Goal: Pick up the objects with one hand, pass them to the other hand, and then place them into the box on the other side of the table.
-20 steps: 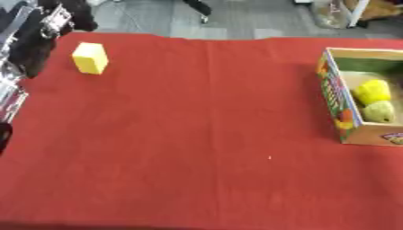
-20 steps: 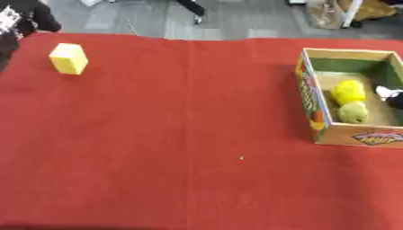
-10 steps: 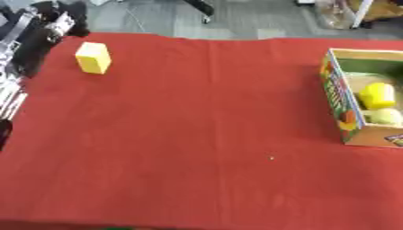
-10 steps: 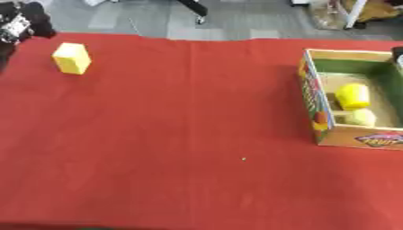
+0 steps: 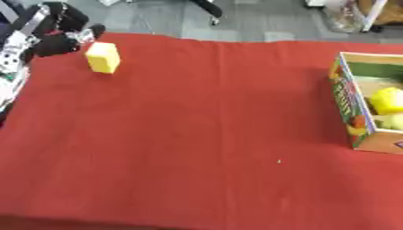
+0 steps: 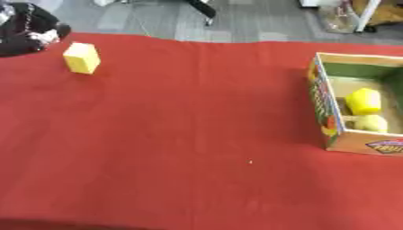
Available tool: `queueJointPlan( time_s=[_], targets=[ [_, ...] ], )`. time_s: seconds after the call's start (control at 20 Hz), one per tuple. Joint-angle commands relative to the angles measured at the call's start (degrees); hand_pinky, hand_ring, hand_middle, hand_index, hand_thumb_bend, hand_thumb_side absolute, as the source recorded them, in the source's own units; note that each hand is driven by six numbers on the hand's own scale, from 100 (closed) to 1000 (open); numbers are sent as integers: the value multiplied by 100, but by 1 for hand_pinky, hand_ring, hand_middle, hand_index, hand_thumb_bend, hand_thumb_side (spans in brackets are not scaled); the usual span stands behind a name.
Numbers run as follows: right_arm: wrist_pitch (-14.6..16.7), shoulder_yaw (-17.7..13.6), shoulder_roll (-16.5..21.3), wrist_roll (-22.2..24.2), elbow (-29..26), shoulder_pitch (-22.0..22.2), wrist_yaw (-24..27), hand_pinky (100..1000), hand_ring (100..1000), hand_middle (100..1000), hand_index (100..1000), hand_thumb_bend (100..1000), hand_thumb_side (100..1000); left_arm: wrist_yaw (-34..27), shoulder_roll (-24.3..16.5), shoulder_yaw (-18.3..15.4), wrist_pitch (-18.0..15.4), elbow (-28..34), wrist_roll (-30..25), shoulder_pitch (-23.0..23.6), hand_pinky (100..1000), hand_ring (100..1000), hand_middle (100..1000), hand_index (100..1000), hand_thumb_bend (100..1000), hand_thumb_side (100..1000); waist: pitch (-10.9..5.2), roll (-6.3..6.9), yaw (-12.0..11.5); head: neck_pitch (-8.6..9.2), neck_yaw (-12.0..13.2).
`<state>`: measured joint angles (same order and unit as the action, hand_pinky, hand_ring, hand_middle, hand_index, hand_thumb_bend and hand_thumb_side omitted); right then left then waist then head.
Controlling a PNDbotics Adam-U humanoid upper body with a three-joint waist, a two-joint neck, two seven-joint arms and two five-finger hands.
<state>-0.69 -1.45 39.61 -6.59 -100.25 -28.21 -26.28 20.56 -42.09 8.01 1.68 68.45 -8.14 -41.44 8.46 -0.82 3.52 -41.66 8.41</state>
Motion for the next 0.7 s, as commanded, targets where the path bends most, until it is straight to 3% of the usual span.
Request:
queueJointPlan(
  time_s=[0.05,0.15,0.35,0.55,0.7],
  targets=[
    [38,11,79,85,-298,-71,89,677,677,627,839,320,304,1373,18,-39,-248,-468,-87,-377,821,787,740,772,635,414,-160,-28,41,75,68],
    [55,32,9,123,-382,-63,128,677,677,626,839,314,303,2089,156,-130,-255,-840,-76,-592,839,815,779,796,696,465,-136,-53,85,98,94],
    [88,78,-119,205,-516,-58,198,677,677,626,840,307,302,3008,441,-392,256,-1498,134,-963,856,832,806,814,770,541,-47,-95,190,179,128],
    [116,114,-224,273,-601,-72,254,677,677,625,839,301,301,3147,689,-730,1036,-2070,796,-1201,843,814,788,805,818,596,82,-117,346,287,168],
    [116,116,-262,302,-609,-68,272,676,676,624,839,296,300,2807,793,-920,1403,-2445,1319,-1272,817,780,751,787,843,625,163,-121,448,336,186]
  ],
)
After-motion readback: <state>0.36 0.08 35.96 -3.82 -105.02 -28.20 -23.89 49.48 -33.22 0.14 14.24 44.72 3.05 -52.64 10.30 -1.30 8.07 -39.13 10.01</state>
